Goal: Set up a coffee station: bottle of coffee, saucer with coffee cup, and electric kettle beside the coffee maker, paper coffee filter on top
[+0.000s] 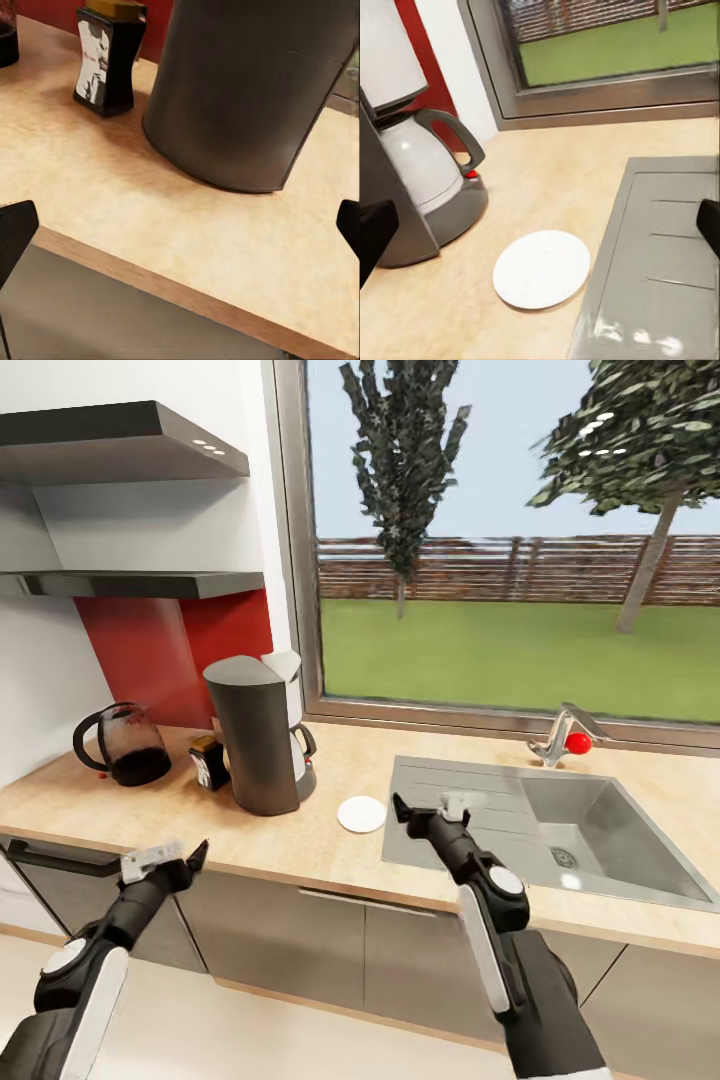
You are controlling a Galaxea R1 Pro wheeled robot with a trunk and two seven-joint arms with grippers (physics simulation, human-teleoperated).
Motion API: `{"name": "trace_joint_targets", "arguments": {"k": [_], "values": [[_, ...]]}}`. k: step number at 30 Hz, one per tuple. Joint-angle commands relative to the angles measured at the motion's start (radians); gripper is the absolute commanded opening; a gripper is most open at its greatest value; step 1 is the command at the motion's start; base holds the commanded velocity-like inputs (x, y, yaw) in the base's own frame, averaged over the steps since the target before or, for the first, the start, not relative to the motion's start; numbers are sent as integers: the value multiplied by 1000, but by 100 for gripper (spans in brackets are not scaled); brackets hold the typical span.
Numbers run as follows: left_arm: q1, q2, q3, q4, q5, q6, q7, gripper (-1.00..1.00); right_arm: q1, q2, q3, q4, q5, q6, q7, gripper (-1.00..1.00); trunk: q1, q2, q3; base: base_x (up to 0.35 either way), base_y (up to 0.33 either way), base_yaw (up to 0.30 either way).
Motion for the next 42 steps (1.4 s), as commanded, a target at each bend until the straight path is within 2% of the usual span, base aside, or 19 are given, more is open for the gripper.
{"name": "trace_joint_targets", "arguments": {"k": [1, 4, 6, 9, 11, 13, 14, 15, 16, 17, 21, 24, 26, 30, 34, 37, 42], "values": [[-22, 3, 21, -1, 40, 54, -35, 100, -26, 0, -21, -1, -12, 42, 2, 100, 1, -2, -2, 0, 0, 0], [-58, 20, 54, -1, 91, 154, -84, 100, -65, 0, -48, 0, -16, 116, 4, 100, 1, -2, -2, 0, 0, 0], [-86, 46, 71, 0, 131, 242, -117, 100, -88, 0, -59, 0, -19, 187, 5, 100, 1, -2, -2, 0, 0, 0], [-107, 65, 79, 0, 179, 307, -147, 100, -98, 0, -64, -1, -23, 239, 7, 100, 1, -2, -2, 0, 0, 0], [-119, 81, 81, 0, 227, 351, -165, 100, -102, 0, -65, -1, -32, 264, 8, 100, 1, -2, -2, 0, 0, 0], [-127, 107, 83, 0, 304, 419, -177, 100, -104, 0, -66, -1, -64, 287, 10, 100, 1, -2, -2, 0, 0, 0], [-128, 113, 83, 1, 324, 438, -178, 100, -104, 0, -66, -1, -76, 294, 12, 100, 1, -2, -2, 0, 0, 0], [-129, 123, 84, 2, 365, 478, -180, 100, -104, 0, -66, -1, -101, 311, 14, 100, 1, -2, -2, 0, 0, 0], [-130, 127, 84, 3, 383, 498, -181, 100, -104, 0, -67, -1, -114, 322, 15, 100, 1, -2, -2, 0, 0, 0], [-130, 132, 84, 4, 417, 536, -182, 100, -105, 0, -67, -1, -139, 349, 17, 100, 1, -2, -2, 0, 0, 0], [-121, 137, 85, 9, 475, 614, -184, 100, -105, 0, -68, 0, -197, 447, 19, 100, 1, -2, -2, 0, 0, 0], [-118, 136, 82, 11, 489, 629, -186, 100, -105, 0, -68, 0, -209, 473, 19, 100, 1, -2, -2, 0, 0, 0], [-116, 135, 78, 12, 520, 648, -188, 100, -105, 0, -68, 1, -214, 485, 19, 100, 1, -2, -2, 0, 0, 0], [-116, 133, 73, 13, 627, 675, -189, 100, -105, 0, -67, 1, -217, 493, 19, 100, 1, -2, -2, 0, 0, 0], [-116, 133, 71, 14, 668, 679, -190, 100, -105, 0, -67, 1, -218, 495, 19, 100, 1, -2, -2, 0, 0, 0], [-112, 132, 71, 14, 680, 679, -190, 100, -105, 0, -64, 1, -217, 496, 19, 100, 1, -2, -2, 87, -53, 0], [-96, 127, 71, 15, 678, 679, -190, 100, -105, 0, -66, 2, -214, 519, 18, 100, 1, -2, -2, 234, -168, 0]]}}
